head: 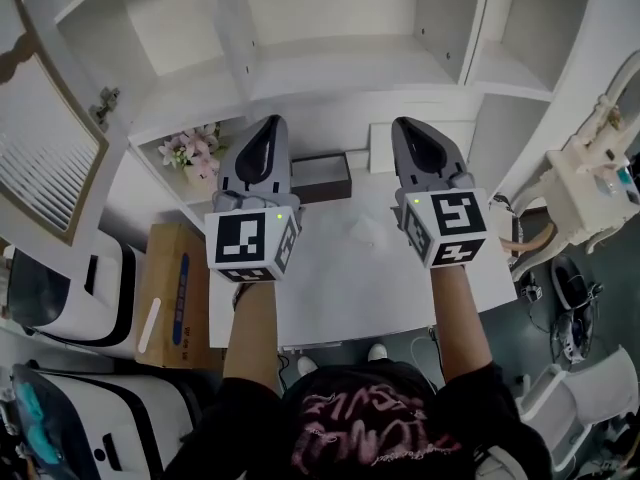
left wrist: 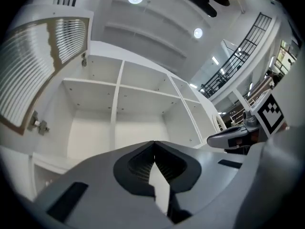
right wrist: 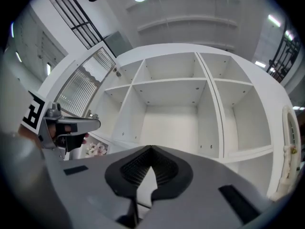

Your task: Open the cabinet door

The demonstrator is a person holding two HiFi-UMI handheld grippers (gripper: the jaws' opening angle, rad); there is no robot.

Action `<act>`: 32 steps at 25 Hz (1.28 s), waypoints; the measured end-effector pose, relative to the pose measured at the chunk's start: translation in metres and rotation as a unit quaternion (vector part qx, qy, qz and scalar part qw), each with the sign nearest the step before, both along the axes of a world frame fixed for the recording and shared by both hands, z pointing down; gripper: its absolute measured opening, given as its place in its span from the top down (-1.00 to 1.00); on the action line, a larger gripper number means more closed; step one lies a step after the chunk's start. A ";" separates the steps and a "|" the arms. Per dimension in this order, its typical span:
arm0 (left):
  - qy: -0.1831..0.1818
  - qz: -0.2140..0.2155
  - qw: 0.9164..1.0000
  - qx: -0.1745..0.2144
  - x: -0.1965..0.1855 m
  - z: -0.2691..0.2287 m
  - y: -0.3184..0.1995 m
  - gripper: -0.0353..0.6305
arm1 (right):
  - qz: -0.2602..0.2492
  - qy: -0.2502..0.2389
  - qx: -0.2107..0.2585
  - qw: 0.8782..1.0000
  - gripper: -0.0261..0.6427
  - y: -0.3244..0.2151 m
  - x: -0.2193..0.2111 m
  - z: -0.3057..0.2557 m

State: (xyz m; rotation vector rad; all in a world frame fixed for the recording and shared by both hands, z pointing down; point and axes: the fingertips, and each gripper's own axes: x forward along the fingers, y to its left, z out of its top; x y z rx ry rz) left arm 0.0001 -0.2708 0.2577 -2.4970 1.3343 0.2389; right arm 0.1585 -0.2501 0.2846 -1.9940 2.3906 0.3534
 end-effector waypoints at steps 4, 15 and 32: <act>0.002 -0.018 0.999 -0.042 -0.013 0.042 -0.002 0.85 | -0.013 -0.011 -0.024 1.000 0.88 -0.004 -0.011 0.029; -0.015 -0.052 0.992 -0.112 -0.039 0.120 -0.001 0.85 | -0.033 -0.045 -0.072 0.996 0.88 -0.009 -0.031 0.086; -0.024 -0.074 0.992 -0.100 -0.053 0.116 -0.010 0.85 | -0.054 -0.033 -0.080 0.995 0.88 -0.021 -0.053 0.099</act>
